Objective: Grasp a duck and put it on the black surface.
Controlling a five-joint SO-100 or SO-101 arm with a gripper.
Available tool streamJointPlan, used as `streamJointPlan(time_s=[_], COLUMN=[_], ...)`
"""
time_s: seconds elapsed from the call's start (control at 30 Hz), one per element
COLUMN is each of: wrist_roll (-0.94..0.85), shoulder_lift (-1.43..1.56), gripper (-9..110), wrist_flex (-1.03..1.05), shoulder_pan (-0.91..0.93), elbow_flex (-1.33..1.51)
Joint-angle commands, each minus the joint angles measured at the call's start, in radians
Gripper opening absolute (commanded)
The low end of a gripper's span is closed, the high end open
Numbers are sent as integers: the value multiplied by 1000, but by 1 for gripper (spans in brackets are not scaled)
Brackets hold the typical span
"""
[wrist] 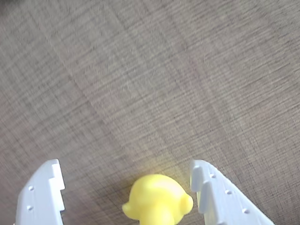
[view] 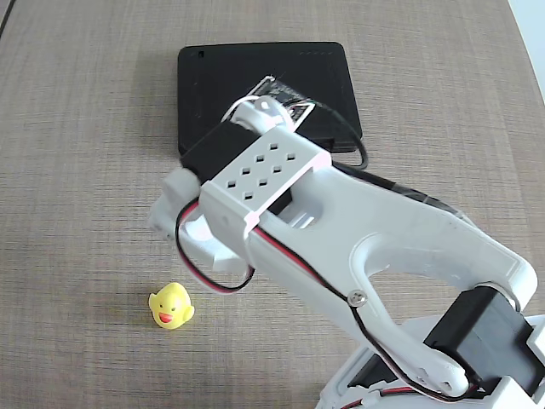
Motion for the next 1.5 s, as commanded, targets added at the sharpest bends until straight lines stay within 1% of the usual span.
streamJointPlan(time_s=[0.0, 0.2, 0.6, 0.8, 1.17, 1.27, 1.47], wrist_roll=[-6, -6, -6, -6, 2, 3, 0], shoulder_lift=[-38, -97, -161, -158, -163, -163, -163], gripper=[26, 25, 25, 25, 25, 22, 6], wrist_flex=[3, 3, -8, -8, -12, -12, -12], shoulder_pan=[-87, -147, -153, -216, -218, -218, -216], elbow_flex=[-51, -49, -51, -51, -51, -51, -51])
